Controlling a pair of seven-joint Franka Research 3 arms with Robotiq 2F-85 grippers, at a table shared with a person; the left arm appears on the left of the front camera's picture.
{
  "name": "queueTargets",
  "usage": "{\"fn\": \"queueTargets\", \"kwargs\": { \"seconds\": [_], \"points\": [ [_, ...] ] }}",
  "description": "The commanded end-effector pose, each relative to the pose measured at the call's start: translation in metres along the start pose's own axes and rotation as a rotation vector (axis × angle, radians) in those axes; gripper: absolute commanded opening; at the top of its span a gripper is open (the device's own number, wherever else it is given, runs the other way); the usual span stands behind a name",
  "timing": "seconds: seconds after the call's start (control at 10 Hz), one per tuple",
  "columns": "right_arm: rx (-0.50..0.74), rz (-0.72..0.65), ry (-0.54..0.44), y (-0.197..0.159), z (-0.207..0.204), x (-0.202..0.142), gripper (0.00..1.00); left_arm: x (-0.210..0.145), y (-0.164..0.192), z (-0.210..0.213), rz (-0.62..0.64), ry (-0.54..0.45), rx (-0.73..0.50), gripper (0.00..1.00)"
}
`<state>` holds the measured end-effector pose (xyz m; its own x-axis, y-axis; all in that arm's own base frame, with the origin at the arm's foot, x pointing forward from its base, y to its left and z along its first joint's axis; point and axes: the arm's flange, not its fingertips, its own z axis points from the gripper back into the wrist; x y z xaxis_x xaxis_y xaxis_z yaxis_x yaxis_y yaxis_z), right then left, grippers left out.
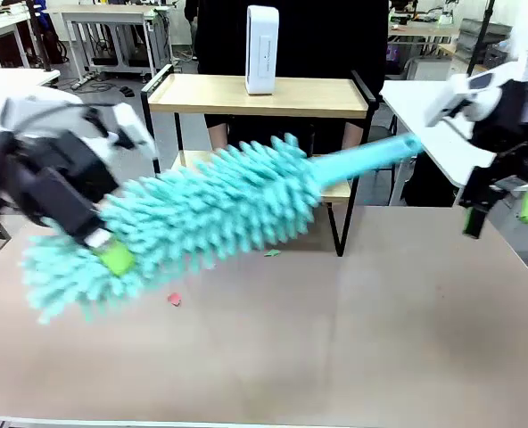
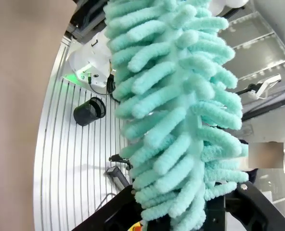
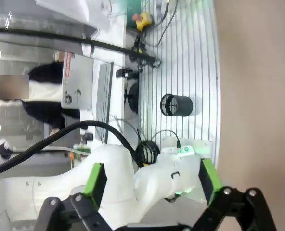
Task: Clean the shelf.
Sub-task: Hand the Duster back to the human.
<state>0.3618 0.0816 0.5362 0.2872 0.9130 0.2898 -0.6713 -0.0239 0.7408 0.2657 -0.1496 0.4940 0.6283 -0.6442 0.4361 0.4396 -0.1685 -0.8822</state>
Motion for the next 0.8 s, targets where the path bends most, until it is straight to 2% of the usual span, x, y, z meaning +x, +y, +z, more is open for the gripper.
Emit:
{"fn": "queueTargets", "kwargs": {
  "seconds": [0.0, 0.2, 0.4, 0.5, 0.6, 0.7],
  "points": [
    [-0.013, -0.051, -0.233, 0.007, 0.001, -0.040, 1.00, -0.034, -0.015, 0.036, -0.008, -0.044, 0.007, 0.00],
    [0.057, -0.187, -0.429, 0.021, -0.005, -0.076, 1.00, -0.072, -0.036, 0.091, -0.006, -0.319, 0.035, 0.00],
    [0.074, -0.323, -0.600, 0.038, -0.016, -0.104, 1.00, -0.108, -0.039, 0.144, 0.155, -0.656, -0.003, 0.00],
    [0.068, -0.367, -0.623, 0.044, -0.023, -0.113, 1.00, -0.123, -0.031, 0.168, 0.225, -0.787, -0.009, 0.00],
    [0.078, -0.266, -0.474, 0.021, -0.004, -0.109, 1.00, -0.132, -0.018, 0.184, 0.268, -0.870, -0.013, 0.00],
    [0.078, -0.266, -0.474, 0.021, -0.004, -0.109, 1.00, -0.135, -0.003, 0.191, 0.321, -0.928, 0.000, 0.00]
  ]
}}
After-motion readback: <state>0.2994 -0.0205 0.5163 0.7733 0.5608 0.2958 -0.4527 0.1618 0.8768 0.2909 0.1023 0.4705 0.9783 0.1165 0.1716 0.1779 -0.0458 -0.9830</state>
